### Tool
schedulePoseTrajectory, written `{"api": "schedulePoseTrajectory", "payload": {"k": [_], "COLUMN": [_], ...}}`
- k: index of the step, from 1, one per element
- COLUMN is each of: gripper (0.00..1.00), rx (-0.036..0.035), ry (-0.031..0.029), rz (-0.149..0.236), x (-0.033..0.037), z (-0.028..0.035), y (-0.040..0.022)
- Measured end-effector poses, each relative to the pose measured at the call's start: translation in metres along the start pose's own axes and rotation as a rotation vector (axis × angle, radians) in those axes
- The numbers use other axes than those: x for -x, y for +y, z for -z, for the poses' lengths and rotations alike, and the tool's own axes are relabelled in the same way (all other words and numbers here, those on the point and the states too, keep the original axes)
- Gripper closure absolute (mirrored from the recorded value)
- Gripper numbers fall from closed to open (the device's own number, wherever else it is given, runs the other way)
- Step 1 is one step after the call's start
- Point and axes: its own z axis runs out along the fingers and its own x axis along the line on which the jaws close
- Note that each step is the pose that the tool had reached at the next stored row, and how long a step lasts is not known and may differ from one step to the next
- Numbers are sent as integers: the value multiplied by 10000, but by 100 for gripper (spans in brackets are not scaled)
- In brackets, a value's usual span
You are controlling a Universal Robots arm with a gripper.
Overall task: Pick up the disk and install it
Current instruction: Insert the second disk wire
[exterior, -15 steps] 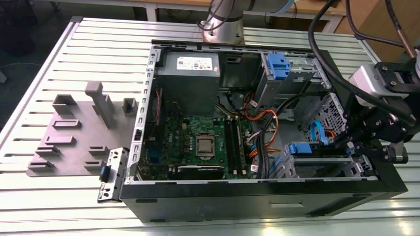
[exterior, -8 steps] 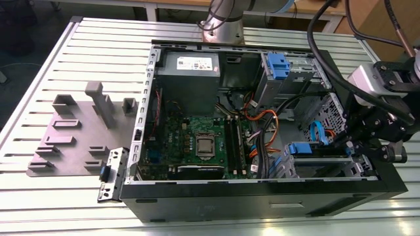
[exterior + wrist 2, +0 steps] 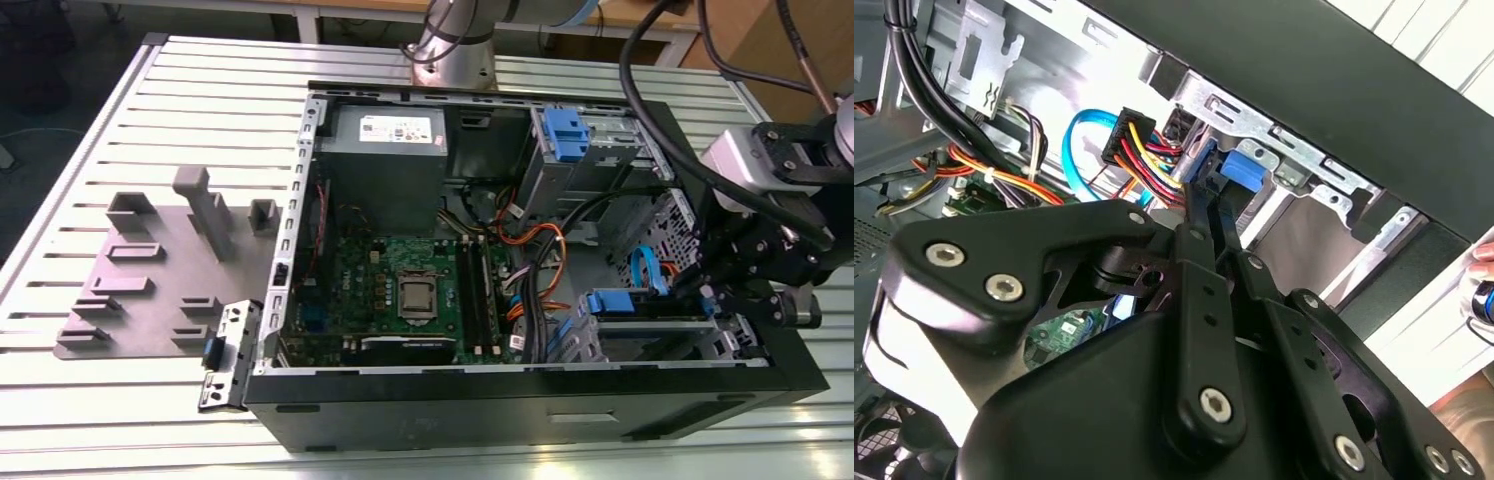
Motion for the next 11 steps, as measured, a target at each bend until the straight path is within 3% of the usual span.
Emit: {"api": "schedulePoseTrajectory", "payload": {"k": [11], "gripper": [84], "rx": [-1], "ry": [18], "rz": [-1], "x": [0], "z": [-1], "y": [19]}}
